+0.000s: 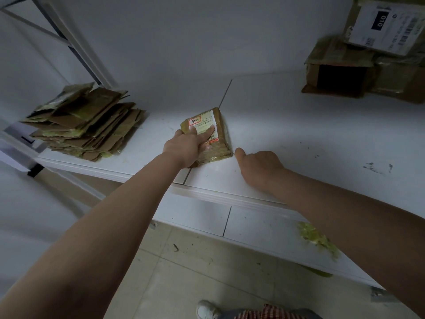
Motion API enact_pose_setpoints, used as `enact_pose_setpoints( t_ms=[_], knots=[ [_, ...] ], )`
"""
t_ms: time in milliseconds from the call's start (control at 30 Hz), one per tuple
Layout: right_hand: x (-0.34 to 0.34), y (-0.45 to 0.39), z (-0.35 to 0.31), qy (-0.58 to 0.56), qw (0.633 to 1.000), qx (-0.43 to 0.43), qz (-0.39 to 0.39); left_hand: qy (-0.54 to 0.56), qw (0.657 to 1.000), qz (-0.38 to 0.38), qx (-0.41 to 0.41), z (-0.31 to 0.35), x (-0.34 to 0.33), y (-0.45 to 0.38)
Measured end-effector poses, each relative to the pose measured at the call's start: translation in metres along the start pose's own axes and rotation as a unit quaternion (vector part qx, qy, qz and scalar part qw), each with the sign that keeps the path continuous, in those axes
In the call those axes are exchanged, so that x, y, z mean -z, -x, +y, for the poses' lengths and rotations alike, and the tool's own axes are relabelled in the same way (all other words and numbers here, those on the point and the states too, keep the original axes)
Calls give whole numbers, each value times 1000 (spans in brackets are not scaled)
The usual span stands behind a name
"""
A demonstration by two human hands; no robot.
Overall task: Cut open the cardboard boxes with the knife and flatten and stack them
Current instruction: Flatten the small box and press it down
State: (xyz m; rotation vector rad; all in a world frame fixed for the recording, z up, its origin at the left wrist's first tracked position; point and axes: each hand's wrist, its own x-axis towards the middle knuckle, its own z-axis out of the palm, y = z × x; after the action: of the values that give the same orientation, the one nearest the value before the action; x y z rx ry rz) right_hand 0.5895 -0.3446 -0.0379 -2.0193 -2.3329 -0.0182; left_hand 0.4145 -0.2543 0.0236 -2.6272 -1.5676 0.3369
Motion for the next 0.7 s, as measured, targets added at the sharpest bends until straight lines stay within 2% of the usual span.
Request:
enact_pose_setpoints(
  t_ms=[133,233,300,367,467,567,700],
  knots=[
    [2,2,6,-37,999,-14,-19,18,1000,-6,-1,1,2,1],
    [5,10,10,-81,996,-41,8,45,999,-11,3,0,4,2],
    [5,14,10,-97,994,-47,16,109,993,-6,37,7,8,1],
    [5,14,10,-105,993,-51,17,185,978,32,95,24,13,0],
    [3,13,13,-120,989,-78,22,199,969,69,127,45,13,-2],
    [2,13,14,-135,986,-98,22,271,959,34,78,37,18,-1],
    [2,13,16,-166,979,-116,30,216,976,-16,-25,5,26,10]
  ],
)
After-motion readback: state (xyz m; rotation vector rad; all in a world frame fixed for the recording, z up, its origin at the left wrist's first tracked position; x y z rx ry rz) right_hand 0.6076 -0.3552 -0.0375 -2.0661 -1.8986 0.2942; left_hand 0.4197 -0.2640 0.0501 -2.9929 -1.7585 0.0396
